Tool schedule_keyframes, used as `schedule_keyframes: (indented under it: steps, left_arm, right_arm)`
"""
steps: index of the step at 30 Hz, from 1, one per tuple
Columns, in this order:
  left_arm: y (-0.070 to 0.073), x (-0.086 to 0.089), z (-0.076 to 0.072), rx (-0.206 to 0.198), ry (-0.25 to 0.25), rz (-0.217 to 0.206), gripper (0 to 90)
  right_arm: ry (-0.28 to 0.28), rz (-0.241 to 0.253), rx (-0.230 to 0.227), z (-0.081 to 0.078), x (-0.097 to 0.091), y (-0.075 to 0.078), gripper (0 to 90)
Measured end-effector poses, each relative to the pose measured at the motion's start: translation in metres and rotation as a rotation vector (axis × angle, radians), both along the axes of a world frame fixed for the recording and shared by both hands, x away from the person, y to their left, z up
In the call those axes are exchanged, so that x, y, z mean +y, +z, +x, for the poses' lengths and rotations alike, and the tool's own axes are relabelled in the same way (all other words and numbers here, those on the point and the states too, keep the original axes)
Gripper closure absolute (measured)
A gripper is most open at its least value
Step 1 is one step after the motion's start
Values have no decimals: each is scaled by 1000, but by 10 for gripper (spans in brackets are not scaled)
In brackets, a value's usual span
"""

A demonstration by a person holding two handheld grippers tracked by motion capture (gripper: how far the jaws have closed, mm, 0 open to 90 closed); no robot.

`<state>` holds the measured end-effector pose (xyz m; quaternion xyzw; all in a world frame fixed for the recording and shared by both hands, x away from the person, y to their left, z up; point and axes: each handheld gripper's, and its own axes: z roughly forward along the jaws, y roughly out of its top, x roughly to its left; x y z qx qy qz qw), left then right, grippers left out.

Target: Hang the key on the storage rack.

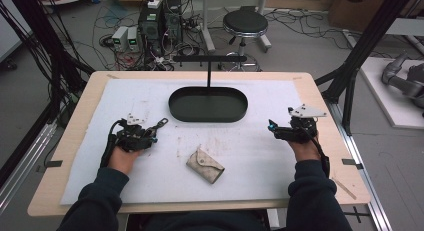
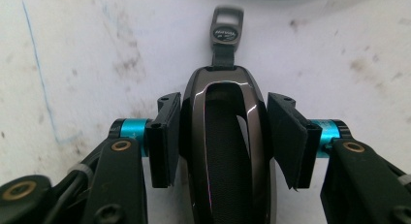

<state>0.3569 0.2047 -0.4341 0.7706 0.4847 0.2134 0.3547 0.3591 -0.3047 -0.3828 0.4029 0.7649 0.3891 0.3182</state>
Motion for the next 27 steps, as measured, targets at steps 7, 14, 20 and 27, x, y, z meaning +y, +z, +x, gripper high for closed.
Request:
schedule_keyframes:
  steps: [7, 14, 20, 27]
  left_arm:
    - [20, -5, 2, -58, -38, -93, 485]
    - [46, -11, 8, -152, -51, -175, 486]
    - [74, -16, 21, -233, -56, -260, 486]
    - [117, -25, 40, -335, -52, -311, 486]
  right_arm:
    - [2, -3, 1, 1, 1, 0, 173]
    - [1, 7, -3, 1, 1, 1, 174]
    - [0, 8, -6, 1, 0, 1, 173]
    - [9, 9, -7, 1, 2, 1, 174]
